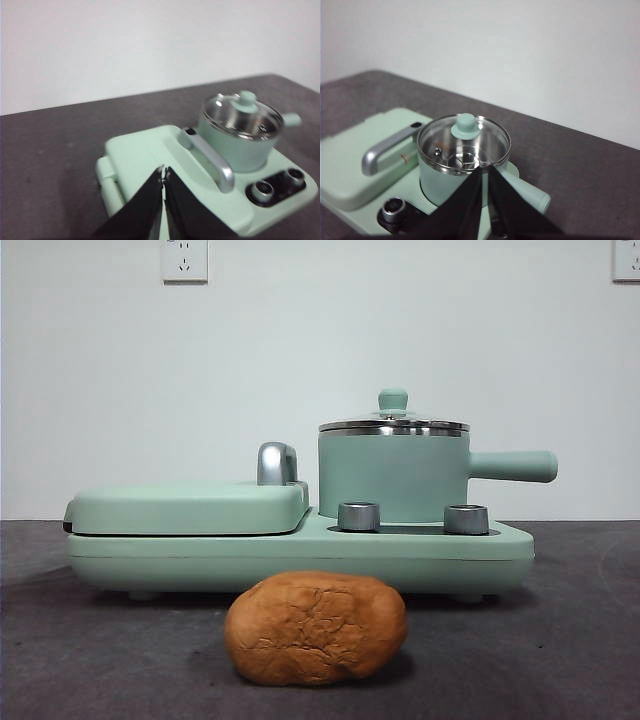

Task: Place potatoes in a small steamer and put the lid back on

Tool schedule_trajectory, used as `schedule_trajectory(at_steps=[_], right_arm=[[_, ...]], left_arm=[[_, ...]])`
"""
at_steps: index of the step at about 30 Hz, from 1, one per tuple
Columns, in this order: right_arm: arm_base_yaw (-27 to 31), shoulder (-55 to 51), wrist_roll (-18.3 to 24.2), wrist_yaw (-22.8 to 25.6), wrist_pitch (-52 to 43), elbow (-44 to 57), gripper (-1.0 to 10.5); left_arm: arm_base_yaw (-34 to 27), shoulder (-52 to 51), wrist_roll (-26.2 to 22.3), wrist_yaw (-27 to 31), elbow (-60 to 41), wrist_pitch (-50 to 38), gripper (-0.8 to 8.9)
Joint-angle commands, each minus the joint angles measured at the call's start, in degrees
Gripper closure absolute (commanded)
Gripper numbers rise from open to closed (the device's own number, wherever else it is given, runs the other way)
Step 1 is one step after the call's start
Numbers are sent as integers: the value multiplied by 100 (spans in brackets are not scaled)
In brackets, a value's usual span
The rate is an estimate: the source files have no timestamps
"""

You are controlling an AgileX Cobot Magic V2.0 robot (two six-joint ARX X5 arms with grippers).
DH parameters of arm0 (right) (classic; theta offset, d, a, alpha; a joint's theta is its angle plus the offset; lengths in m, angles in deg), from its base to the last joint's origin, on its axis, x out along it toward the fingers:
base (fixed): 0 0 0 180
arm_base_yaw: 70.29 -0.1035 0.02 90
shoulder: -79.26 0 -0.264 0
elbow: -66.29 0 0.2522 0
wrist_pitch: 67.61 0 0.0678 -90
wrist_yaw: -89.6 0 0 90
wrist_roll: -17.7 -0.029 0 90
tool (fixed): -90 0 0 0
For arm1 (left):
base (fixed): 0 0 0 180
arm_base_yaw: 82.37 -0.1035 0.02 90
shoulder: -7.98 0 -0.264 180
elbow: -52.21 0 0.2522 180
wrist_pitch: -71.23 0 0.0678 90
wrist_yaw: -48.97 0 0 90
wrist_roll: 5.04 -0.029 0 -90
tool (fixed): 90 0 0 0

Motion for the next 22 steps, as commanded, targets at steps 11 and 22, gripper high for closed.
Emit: schedule_trajectory(at_steps=[11,22], right_arm=[[-444,1217,1084,-114,214,-442,930],[-737,1237,1355,501,461,-442,661]], left_arm=[[1084,1226,-1512,-52,726,-50,807],[1390,1362,-2138,-55,761,-96,562]])
